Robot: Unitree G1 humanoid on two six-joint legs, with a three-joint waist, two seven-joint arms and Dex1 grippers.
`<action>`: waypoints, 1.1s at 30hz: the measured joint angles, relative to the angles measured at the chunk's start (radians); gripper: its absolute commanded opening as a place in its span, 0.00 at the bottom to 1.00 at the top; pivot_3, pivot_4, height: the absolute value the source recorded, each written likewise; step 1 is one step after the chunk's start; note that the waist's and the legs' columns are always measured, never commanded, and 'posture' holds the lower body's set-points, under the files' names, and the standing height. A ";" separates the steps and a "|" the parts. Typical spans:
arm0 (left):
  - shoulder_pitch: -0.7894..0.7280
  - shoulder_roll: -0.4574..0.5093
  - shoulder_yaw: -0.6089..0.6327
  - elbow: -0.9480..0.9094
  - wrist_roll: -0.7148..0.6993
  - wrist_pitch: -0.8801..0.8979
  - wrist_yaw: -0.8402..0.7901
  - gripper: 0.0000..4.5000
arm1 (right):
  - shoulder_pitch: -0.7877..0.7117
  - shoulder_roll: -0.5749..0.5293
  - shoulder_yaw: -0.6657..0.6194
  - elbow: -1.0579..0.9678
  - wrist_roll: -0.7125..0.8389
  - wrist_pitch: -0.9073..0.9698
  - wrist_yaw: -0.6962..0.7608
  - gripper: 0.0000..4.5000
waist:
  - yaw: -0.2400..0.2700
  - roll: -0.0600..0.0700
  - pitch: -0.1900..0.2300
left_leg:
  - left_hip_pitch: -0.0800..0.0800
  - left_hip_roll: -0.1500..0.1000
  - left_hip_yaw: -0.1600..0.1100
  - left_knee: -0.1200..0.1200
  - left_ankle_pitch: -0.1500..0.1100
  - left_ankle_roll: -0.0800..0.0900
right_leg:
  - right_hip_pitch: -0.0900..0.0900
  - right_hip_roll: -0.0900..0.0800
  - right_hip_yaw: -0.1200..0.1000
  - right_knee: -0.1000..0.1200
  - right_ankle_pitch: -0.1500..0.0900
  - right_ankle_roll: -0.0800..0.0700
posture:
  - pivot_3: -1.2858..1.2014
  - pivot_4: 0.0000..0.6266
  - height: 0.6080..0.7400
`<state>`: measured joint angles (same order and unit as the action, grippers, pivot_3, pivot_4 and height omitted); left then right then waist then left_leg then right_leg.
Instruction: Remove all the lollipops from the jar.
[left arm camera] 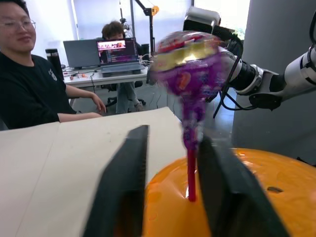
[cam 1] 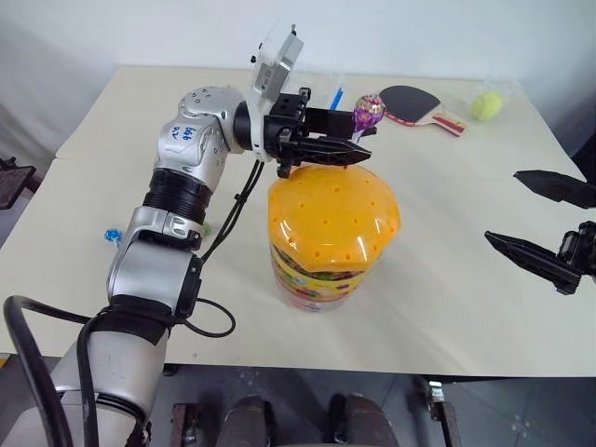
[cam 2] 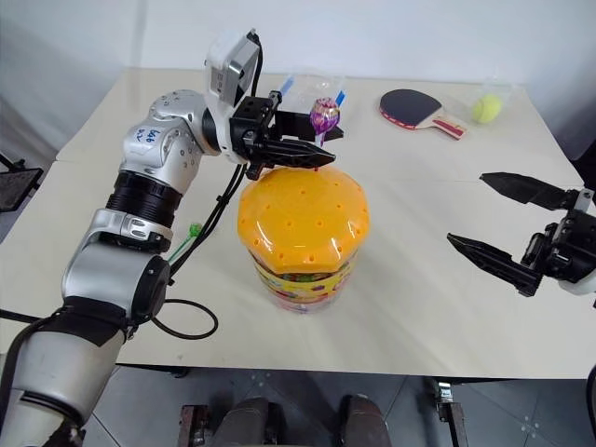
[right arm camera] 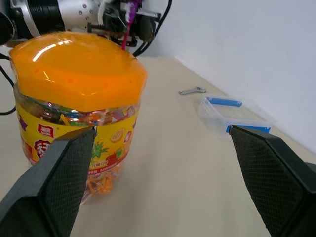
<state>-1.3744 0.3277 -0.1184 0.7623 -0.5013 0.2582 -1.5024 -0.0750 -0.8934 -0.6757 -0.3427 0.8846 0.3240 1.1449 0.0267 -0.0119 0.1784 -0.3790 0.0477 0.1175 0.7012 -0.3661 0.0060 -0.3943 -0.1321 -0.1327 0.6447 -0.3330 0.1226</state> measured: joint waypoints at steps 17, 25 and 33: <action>-0.183 0.147 0.071 -0.055 0.136 0.315 0.360 0.01 | -0.070 0.000 0.068 0.059 0.051 0.004 0.061 1.00 | -0.007 0.000 0.000 | 0.001 0.000 0.000 -0.002 0.000 0.000 | 0.000 0.000 0.001 0.000 0.000 0.000 | 0.52 0.24 1.00; -0.014 0.372 0.025 -0.171 0.308 0.753 0.655 0.01 | -0.198 -0.002 0.171 0.160 0.010 0.003 0.107 1.00 | -0.015 0.001 0.000 | 0.002 0.000 0.000 -0.002 0.000 0.000 | 0.000 0.000 0.002 0.001 0.000 0.000 | 0.52 0.24 1.00; 0.222 0.448 0.014 -0.236 0.388 1.030 0.842 0.01 | -0.336 0.031 0.296 0.255 -0.042 0.002 0.147 1.00 | -0.003 0.000 0.000 | 0.001 0.000 -0.001 -0.001 0.000 0.000 | 0.000 0.000 0.001 0.001 0.000 0.000 | 0.52 0.24 1.00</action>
<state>-1.1526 0.7760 -0.1039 0.5264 -0.1136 1.2877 -0.6605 -0.4108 -0.8623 -0.3793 -0.0876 0.8429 0.3257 1.2920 0.0241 -0.0117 0.1784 -0.3776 0.0479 0.1165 0.7004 -0.3661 0.0059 -0.3944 -0.1319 -0.1314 0.6461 -0.3330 0.1227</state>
